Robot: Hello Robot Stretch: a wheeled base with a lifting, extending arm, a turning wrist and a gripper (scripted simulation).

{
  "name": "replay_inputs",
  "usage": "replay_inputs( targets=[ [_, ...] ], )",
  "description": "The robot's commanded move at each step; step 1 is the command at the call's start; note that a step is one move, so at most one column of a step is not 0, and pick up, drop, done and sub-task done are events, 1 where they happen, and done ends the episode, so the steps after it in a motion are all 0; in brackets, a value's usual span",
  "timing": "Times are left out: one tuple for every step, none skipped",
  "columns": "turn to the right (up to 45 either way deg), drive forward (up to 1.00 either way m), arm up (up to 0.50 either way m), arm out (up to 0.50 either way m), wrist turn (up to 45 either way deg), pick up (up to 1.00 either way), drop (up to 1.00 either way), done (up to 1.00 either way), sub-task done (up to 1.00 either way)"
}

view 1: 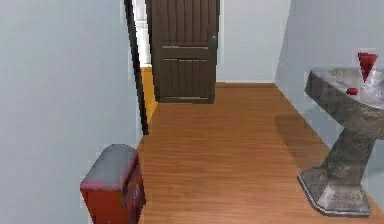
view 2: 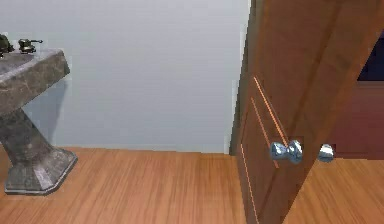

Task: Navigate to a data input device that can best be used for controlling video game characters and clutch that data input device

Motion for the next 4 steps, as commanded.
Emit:
replay_inputs(
  targets=[
    [9.0, 0.0, 0.0, 0.0, 0.0, 0.0, 0.0, 0.0, 0.0],
    [0.0, 1.0, 0.0, 0.0, 0.0, 0.0, 0.0, 0.0, 0.0],
    [12.0, 0.0, 0.0, 0.0, 0.0, 0.0, 0.0, 0.0, 0.0],
    [0.0, 0.2, 0.0, 0.0, 0.0, 0.0, 0.0, 0.0, 0.0]
  ],
)
